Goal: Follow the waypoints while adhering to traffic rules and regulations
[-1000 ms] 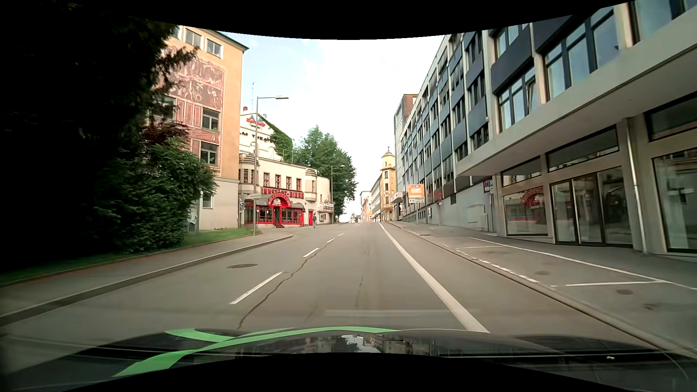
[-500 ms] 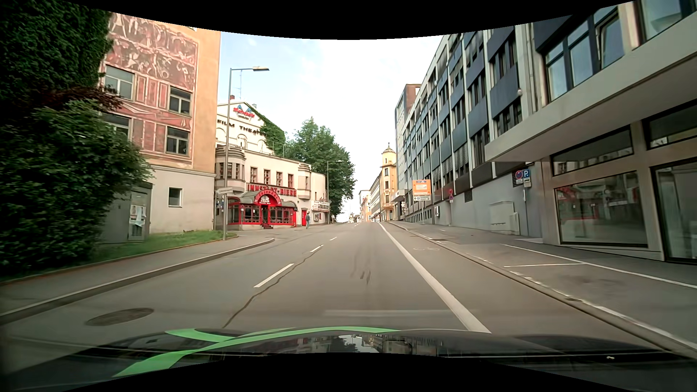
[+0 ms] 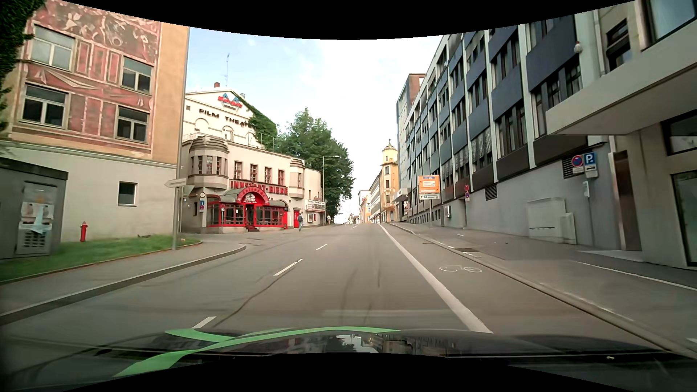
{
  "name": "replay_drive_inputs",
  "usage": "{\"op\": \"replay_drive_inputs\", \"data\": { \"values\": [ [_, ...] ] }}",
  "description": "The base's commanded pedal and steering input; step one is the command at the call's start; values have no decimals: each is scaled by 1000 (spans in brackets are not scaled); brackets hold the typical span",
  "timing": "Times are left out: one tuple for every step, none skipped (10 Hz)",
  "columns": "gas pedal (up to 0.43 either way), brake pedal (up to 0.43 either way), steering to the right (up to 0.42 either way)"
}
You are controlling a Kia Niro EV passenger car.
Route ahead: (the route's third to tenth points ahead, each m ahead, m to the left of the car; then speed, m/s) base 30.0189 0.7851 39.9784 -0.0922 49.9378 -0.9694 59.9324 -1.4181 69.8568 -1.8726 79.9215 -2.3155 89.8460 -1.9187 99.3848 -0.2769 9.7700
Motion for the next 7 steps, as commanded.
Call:
{"op": "replay_drive_inputs", "data": {
  "values": [
    [220,0,-2],
    [220,0,-1],
    [220,0,-1],
    [240,0,-1],
    [240,0,-1],
    [260,0,-1],
    [260,0,-1]
  ]
}}
